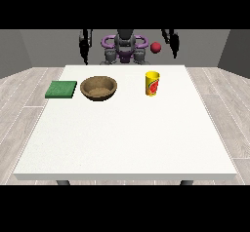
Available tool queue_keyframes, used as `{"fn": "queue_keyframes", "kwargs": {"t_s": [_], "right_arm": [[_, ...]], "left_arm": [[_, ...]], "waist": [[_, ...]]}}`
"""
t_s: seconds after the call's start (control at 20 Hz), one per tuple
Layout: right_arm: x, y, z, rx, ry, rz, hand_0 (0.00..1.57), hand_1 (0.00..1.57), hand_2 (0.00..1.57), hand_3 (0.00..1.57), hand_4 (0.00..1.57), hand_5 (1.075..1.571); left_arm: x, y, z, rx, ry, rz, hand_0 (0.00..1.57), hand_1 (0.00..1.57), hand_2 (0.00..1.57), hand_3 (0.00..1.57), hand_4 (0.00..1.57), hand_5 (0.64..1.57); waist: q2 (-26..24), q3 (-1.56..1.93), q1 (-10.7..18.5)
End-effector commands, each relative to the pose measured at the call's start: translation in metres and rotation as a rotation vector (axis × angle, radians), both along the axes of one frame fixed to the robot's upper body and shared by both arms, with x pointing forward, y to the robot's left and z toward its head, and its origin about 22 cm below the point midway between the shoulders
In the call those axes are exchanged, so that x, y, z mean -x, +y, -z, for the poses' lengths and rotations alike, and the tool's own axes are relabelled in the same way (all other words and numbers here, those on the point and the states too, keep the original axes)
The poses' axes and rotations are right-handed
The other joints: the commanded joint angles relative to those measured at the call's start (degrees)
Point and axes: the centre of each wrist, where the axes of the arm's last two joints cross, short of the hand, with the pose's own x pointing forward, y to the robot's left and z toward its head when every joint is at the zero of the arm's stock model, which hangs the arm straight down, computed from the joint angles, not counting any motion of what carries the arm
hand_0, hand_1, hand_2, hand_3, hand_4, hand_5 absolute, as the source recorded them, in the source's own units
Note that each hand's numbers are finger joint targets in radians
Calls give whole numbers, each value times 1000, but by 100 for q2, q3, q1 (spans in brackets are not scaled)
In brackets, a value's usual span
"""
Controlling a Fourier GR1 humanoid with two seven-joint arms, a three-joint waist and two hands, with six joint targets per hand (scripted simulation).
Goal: Pick the cup and pour the ball into the bowl, then pick the bowl and place it on the pad
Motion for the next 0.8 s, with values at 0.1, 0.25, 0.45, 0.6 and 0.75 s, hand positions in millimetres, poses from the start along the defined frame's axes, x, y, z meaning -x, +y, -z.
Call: {"fn": "queue_keyframes", "kwargs": {"t_s": [0.1, 0.25, 0.45, 0.6, 0.75], "right_arm": [[-2, -6, -23, 20, -33, 3, 0, 0, 0, 0, 616, 1559], [-5, -11, -37, 39, -48, 12, 0, 0, 0, 0, 616, 1559], [2, -32, -43, -40, 67, 91, 0, 0, 0, 0, 611, 1561], [-1, -59, -67, -43, 6, 81, 0, 0, 0, 0, 570, 1563], [2, -59, -66, -59, -45, 123, 0, 0, 0, 0, 530, 1562]], "left_arm": [[-1, 9, -23, -38, -14, -1, 0, 0, 0, 0, 0, 1535], [1, 14, -29, -42, 18, -14, 0, 0, 0, 0, 0, 1535], [10, -73, -33, 267, 221, 7, 0, 0, 0, 0, 0, 1536], [6, -86, -54, 264, 127, -30, 0, 0, 0, 0, 0, 1535], [19, -86, -77, 264, 74, 18, 0, 0, 0, 0, 0, 1536]], "waist": [[-1166, -7, 16], [-1596, -32, 23], [-1828, -25, -327], [-1340, -26, -396], [-1012, -26, -139]]}}
